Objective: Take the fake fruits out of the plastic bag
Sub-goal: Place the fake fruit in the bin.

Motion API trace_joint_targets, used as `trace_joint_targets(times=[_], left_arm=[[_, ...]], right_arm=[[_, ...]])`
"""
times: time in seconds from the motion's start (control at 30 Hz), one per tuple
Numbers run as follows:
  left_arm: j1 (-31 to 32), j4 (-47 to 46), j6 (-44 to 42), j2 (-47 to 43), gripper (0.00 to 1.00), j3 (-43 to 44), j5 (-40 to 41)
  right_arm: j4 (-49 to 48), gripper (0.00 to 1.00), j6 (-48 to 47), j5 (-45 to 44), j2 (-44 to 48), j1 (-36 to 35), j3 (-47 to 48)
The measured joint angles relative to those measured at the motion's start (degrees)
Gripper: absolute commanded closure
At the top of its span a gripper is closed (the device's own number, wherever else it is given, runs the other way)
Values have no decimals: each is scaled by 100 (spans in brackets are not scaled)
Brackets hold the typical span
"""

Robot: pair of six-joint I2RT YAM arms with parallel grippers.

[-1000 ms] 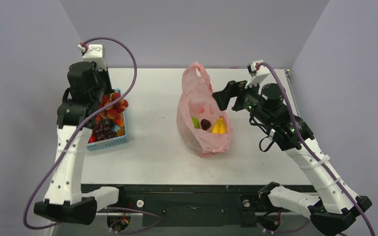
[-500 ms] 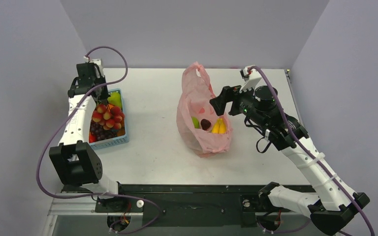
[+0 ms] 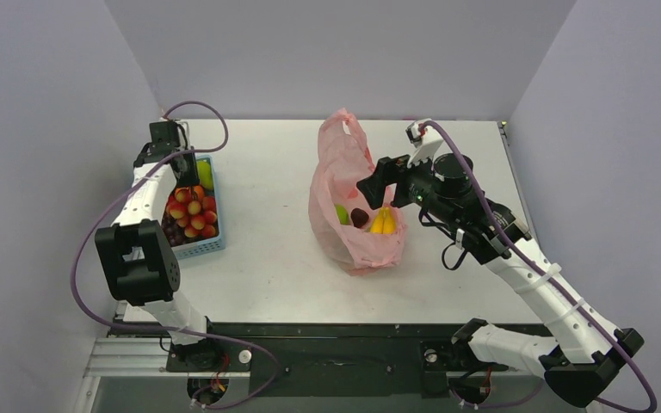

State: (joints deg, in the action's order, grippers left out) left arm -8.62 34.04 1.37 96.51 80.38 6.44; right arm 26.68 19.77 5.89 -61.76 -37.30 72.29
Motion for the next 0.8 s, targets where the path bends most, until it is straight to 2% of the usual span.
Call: trace_joint_targets(times=[0.07, 0.2, 0.5, 0.8], left_arm=[[-13, 26, 2, 155, 47, 0, 7], [-46, 52, 55, 319, 38, -63, 138], [-70, 116, 92, 50, 33, -87, 339], [-90, 385, 146, -1408, 30, 238, 304]], right_arm=[[0, 17, -7, -22, -2, -4, 0], [-2, 17, -13, -52, -22, -35, 0], [7, 17, -42, -63, -378, -81, 0], [258, 17, -109, -260, -632, -96, 125]])
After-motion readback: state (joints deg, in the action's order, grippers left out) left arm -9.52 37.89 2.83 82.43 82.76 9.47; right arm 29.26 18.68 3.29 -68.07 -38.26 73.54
